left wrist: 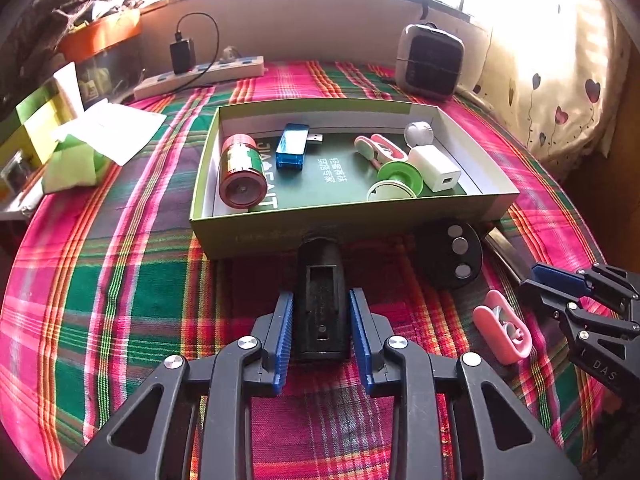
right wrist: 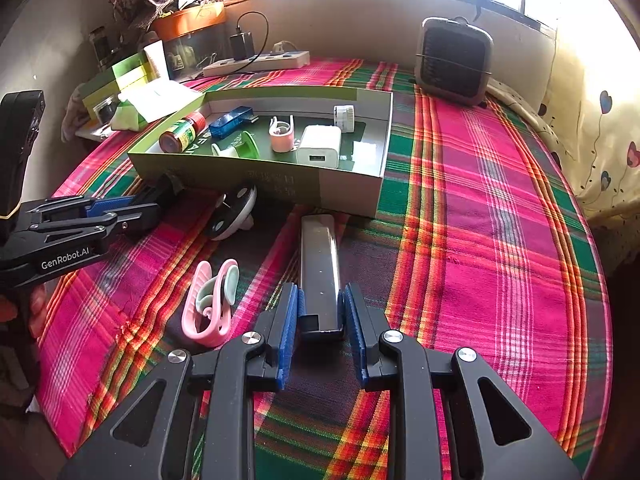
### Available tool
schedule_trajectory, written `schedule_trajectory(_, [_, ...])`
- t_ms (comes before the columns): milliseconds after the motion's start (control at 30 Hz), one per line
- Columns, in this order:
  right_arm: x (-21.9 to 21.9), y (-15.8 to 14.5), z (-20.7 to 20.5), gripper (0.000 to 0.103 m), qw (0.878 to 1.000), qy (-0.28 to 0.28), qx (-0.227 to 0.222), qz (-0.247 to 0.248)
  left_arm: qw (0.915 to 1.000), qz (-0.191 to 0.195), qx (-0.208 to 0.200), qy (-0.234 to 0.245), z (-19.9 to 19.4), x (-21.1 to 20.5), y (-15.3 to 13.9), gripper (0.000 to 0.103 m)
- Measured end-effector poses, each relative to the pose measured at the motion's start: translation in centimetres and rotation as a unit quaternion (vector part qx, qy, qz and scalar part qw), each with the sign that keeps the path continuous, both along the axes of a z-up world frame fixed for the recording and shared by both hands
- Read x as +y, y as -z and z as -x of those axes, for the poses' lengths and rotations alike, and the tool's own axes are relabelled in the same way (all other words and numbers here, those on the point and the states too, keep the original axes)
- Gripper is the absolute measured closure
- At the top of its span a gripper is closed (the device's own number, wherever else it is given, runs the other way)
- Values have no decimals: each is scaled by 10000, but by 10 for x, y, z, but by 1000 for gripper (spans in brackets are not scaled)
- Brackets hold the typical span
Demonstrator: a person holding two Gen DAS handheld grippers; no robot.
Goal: Organize rigid objects
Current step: 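Grasp the black holder with the left tool while the right tool grasps the grey bar, then lift the black holder and grey bar and carry both toward the green tray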
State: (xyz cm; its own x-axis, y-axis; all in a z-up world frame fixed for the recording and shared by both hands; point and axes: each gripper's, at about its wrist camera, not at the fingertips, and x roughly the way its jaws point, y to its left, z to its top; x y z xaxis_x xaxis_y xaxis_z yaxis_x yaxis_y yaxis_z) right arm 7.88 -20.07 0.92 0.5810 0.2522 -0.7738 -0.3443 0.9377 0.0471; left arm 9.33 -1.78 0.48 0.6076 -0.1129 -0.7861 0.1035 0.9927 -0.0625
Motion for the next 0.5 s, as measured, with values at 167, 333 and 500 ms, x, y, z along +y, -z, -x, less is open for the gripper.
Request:
schedule_trajectory(167, [0,0,0,78,10000,-1,-4,14,10000,8,-3,-3,0,0,0,77])
schedule_trajectory(333, [0,0,0,78,10000,15,-2,7,10000,9,-5,-2,1,0,0,77])
schedule_trajectory(500, [-2,0,0,78,10000,33,5,-22,10000,15,-2,-7,2,1,-1,77])
